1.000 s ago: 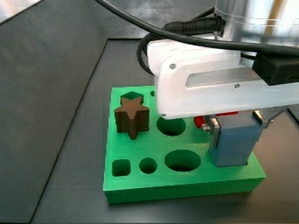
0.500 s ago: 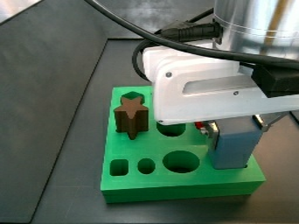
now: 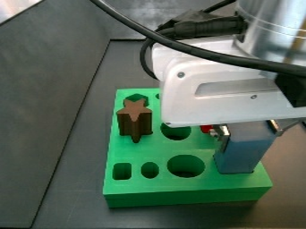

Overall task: Pick up the rectangle object. Move up. Place the rectangle object on the fixture. Regrasp the rectangle object. Move to above the board. Insert the rectangle object.
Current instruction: Insert the rectangle object.

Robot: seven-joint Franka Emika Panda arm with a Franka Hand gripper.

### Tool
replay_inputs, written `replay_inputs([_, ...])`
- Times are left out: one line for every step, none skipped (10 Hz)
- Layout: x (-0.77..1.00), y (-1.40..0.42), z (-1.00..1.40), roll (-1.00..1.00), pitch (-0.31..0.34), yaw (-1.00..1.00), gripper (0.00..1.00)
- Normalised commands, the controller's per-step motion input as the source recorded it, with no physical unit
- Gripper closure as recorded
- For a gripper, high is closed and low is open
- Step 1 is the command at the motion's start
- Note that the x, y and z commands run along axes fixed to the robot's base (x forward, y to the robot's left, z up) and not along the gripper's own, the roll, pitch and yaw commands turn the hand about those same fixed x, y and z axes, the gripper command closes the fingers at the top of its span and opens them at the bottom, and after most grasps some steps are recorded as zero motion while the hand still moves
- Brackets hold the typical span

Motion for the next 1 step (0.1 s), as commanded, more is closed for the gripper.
replay_inputs([0.0,0.0,0.0,0.0,0.0,0.0,1.0])
